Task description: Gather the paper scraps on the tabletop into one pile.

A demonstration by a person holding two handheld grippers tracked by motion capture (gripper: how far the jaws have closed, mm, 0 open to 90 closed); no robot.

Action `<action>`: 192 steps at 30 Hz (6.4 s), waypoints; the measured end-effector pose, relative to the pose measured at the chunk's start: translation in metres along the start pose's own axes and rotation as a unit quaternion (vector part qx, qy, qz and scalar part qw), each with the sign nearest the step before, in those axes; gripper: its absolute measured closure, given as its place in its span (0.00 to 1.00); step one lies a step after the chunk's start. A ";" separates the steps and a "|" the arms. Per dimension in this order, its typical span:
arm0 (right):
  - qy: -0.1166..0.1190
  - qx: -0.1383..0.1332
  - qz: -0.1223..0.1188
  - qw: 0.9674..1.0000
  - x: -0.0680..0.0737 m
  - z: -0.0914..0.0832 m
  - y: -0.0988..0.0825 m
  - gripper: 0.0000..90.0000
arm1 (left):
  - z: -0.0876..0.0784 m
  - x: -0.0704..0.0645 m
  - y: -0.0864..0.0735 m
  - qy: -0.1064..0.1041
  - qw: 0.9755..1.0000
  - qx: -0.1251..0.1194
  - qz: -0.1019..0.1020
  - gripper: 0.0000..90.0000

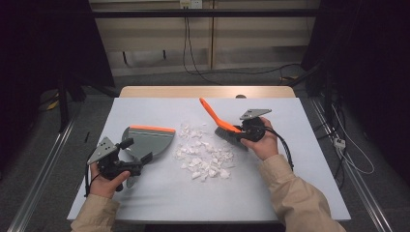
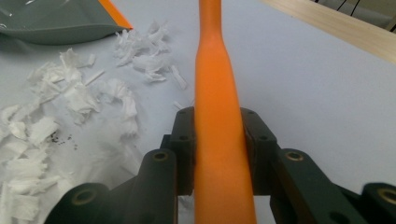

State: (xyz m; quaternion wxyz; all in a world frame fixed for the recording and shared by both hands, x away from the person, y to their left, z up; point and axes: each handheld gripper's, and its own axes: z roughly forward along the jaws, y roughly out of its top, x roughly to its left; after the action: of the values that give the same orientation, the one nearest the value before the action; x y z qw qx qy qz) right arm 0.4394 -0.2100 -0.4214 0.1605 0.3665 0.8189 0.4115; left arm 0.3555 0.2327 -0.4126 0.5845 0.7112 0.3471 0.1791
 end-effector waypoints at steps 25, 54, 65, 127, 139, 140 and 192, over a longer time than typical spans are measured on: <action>-0.027 0.121 0.017 0.992 0.003 -0.008 0.021 0.80 | -0.001 -0.001 0.000 0.001 1.000 0.000 -0.002 0.03; 0.018 0.052 -0.101 0.993 -0.002 0.094 0.079 0.80 | -0.006 0.008 -0.005 0.027 1.000 0.003 -0.016 0.03; 0.063 0.073 -0.146 0.985 0.022 0.066 0.065 0.80 | -0.008 0.007 -0.004 0.026 1.000 0.001 -0.011 0.03; 0.088 0.028 -0.178 0.980 0.044 0.005 0.049 0.80 | -0.009 0.007 -0.002 0.019 1.000 0.000 -0.004 0.03; 0.030 0.050 -0.127 0.990 0.008 0.017 0.024 0.80 | -0.008 0.007 -0.003 0.013 1.000 -0.001 -0.006 0.03; 0.038 0.047 -0.120 0.991 0.007 0.016 0.022 0.80 | -0.008 0.007 -0.003 0.013 1.000 -0.001 -0.006 0.03; 0.057 0.033 -0.122 0.990 0.041 0.003 0.016 0.80 | -0.005 0.006 -0.005 0.006 1.000 0.005 -0.006 0.03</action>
State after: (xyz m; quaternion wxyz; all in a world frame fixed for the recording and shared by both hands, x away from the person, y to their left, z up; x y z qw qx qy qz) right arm 0.4213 -0.1719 -0.4090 0.1506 0.2447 0.8784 0.3818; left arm 0.3552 0.2403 -0.4167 0.5797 0.7112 0.3555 0.1782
